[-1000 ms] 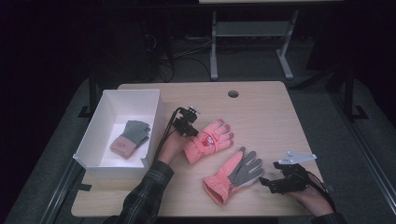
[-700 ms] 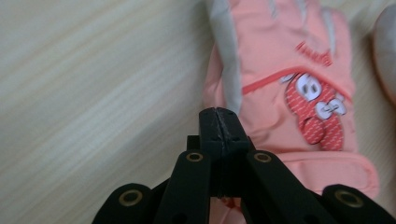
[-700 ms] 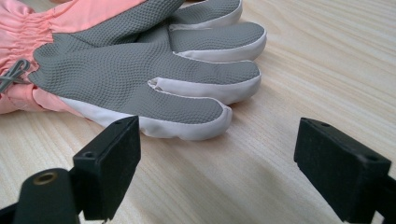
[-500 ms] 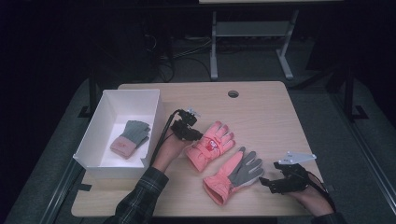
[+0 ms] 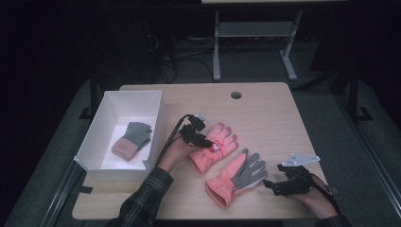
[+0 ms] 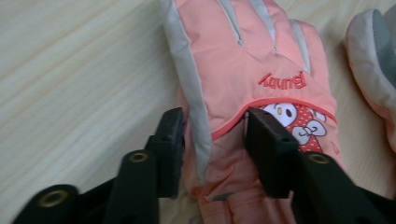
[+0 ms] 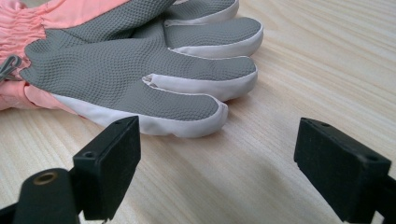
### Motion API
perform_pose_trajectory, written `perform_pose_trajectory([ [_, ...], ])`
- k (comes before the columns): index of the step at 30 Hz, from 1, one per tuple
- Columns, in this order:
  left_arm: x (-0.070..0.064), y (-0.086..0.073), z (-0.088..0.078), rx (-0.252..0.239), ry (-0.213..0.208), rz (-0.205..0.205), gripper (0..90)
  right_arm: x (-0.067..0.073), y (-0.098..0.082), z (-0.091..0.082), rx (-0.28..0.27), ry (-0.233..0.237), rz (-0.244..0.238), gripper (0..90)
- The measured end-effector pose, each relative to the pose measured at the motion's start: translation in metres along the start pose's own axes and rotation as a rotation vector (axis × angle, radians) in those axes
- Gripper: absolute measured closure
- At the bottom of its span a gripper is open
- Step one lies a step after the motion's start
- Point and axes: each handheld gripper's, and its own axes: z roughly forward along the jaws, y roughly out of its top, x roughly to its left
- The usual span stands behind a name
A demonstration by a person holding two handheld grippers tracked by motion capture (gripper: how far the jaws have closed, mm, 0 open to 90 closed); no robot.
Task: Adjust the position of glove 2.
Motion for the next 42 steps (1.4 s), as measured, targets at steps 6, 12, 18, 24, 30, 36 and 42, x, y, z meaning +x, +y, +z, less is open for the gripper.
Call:
perform_pose_trajectory([
  [6, 0.000, -0.001, -0.001, 0.019, -0.001, 0.021, 73.4, 0.001, 0.001, 0.000, 0.008, -0.002, 0.004, 14.5],
  [12, 0.000, 0.001, -0.006, -0.002, -0.021, -0.005, 78.7, 0.001, 0.000, 0.000, 0.005, 0.000, 0.005, 14.5],
  [18, 0.002, 0.003, -0.018, -0.004, -0.057, -0.014, 79.4, 0.003, 0.002, -0.003, 0.005, 0.013, -0.003, 16.4],
  [24, -0.005, 0.012, -0.046, -0.047, -0.092, -0.012, 79.3, 0.013, 0.005, -0.010, -0.037, 0.048, -0.035, 53.5],
  [30, -0.017, 0.018, -0.076, -0.100, -0.122, 0.005, 79.3, 0.027, 0.008, -0.007, -0.039, 0.157, -0.057, 89.7],
  [36, -0.025, 0.016, -0.087, -0.123, -0.149, 0.028, 79.3, 0.045, 0.013, 0.007, -0.001, 0.238, -0.104, 90.0],
  [42, -0.030, 0.014, -0.091, -0.120, -0.167, 0.038, 79.2, 0.061, 0.023, 0.024, 0.025, 0.252, -0.140, 90.0],
])
